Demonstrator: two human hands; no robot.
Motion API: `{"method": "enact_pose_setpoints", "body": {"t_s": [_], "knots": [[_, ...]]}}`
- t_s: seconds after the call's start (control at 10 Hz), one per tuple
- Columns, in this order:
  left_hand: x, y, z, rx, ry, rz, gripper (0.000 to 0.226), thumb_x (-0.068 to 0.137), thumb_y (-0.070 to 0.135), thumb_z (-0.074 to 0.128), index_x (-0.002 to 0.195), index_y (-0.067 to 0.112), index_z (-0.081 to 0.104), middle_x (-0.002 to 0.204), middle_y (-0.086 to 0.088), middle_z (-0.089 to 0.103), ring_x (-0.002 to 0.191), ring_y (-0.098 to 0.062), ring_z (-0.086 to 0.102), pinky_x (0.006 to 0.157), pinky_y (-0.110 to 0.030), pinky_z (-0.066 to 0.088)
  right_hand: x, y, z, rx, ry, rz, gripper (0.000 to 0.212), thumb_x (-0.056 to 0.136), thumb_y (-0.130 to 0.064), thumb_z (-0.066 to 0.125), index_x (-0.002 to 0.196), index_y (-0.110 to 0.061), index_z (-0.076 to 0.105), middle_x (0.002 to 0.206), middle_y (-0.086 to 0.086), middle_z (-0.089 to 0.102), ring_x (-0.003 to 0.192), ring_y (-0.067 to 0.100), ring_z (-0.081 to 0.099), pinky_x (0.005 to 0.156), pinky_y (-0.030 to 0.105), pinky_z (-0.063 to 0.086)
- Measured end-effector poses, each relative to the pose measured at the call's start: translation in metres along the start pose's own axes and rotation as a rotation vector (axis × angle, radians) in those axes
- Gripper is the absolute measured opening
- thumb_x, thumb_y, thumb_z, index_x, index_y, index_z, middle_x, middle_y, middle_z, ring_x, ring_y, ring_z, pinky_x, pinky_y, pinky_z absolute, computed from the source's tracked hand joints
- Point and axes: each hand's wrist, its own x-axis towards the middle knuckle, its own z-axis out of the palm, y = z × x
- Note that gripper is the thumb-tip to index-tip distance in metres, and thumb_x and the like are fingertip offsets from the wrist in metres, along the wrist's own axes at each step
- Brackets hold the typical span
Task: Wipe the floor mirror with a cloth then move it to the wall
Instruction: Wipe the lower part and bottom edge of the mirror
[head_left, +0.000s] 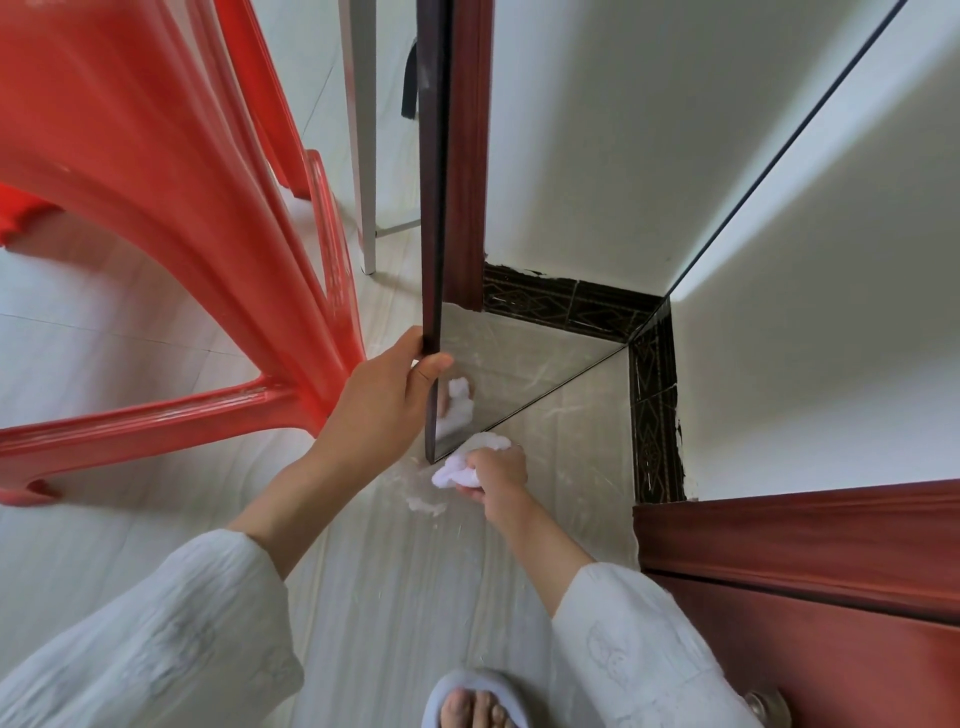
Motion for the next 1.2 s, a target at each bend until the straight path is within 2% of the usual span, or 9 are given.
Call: {"method": "enact_pose_setpoints", "body": {"t_s": [0.1,0.2,0.3,0.5,0.7,0.8,1.0,1.1,1.2], "knots": [[0.000,0.000,0.001,-0.003,0.008,-0.006,0.028,0.095,0.034,0.034,0.101,0.012,0.051,0.084,-0.012,0.066,0.087,-0.031,0.063,0.074,-0.046,0.048,0.013,-0.003,0.001,-0.079,0.037,-0.037,0.060,0.068,-0.014,0.071,0.121,-0.004,0.046,0.113,0.009,0.062,0.076,0.017,0.062,0.051,0.016,0.052],[0.000,-0.001,0.002,-0.004,0.003,-0.016,0.033,0.095,0.036,0.033,0.103,0.009,0.051,0.086,-0.015,0.066,0.088,-0.033,0.063,0.076,-0.049,0.048,0.007,-0.007,0.007,0.085,-0.043,-0.134,0.049,0.086,-0.006,0.052,0.132,-0.005,0.036,0.130,0.016,0.049,0.064,0.014,0.062,0.060,0.024,0.057],[0.000,-0.001,0.002,0.007,0.005,-0.022,0.034,0.095,0.035,0.032,0.104,0.009,0.051,0.090,-0.016,0.066,0.088,-0.033,0.062,0.077,-0.049,0.048,-0.012,-0.020,0.008,0.231,-0.115,-0.038,0.026,0.084,-0.033,0.061,0.099,-0.012,0.056,0.119,0.005,0.058,0.085,0.004,0.066,0.084,0.020,0.048],[-0.001,0.001,0.003,0.015,0.021,-0.010,0.028,0.096,0.030,0.033,0.106,0.011,0.051,0.088,-0.012,0.066,0.077,-0.028,0.062,0.067,-0.035,0.046,-0.055,0.001,-0.033,0.446,-0.406,-0.189,0.022,0.083,0.007,0.039,0.089,0.018,0.056,0.086,0.028,0.067,0.080,0.027,0.070,0.073,0.025,0.056],[-0.001,-0.001,0.003,0.032,0.029,0.000,0.026,0.097,0.029,0.034,0.096,0.008,0.050,0.074,-0.012,0.061,0.064,-0.023,0.055,0.057,-0.029,0.038,-0.033,-0.010,-0.024,0.355,-0.176,-0.125,0.032,0.084,0.010,0.045,0.110,-0.008,0.049,0.101,0.008,0.066,0.079,0.025,0.057,0.064,0.030,0.055],[-0.001,-0.002,0.003,0.019,0.033,-0.003,0.028,0.097,0.030,0.034,0.097,0.007,0.050,0.080,-0.013,0.064,0.077,-0.030,0.061,0.067,-0.041,0.046,-0.028,-0.015,-0.004,0.359,-0.082,-0.176,0.048,0.087,-0.001,0.048,0.132,-0.004,0.034,0.127,0.016,0.049,0.099,0.030,0.056,0.085,0.042,0.053],[-0.001,0.000,0.002,-0.003,0.019,-0.002,0.040,0.096,0.041,0.030,0.095,0.007,0.051,0.080,0.000,0.067,0.081,-0.028,0.064,0.077,-0.047,0.050,-0.064,0.009,0.007,0.062,-0.100,-0.473,0.021,0.080,-0.006,0.052,0.102,-0.008,0.049,0.088,-0.005,0.055,0.085,0.016,0.055,0.059,0.011,0.041],[-0.001,-0.001,0.001,-0.004,-0.003,-0.017,0.035,0.096,0.035,0.032,0.098,0.006,0.052,0.082,-0.004,0.066,0.082,-0.030,0.063,0.080,-0.049,0.050,-0.051,0.018,-0.006,-0.076,-0.119,-0.536,0.039,0.058,-0.023,0.056,0.092,-0.004,0.055,0.088,0.006,0.064,0.081,0.023,0.060,0.067,0.022,0.045],[-0.002,-0.001,0.001,0.016,-0.007,-0.026,0.033,0.096,0.036,0.033,0.104,0.010,0.051,0.083,-0.016,0.065,0.081,-0.035,0.063,0.079,-0.052,0.050,-0.055,0.006,-0.030,0.162,0.189,-0.501,0.023,0.080,0.000,0.051,0.102,-0.005,0.050,0.093,0.007,0.054,0.087,0.022,0.053,0.071,0.022,0.038]]}}
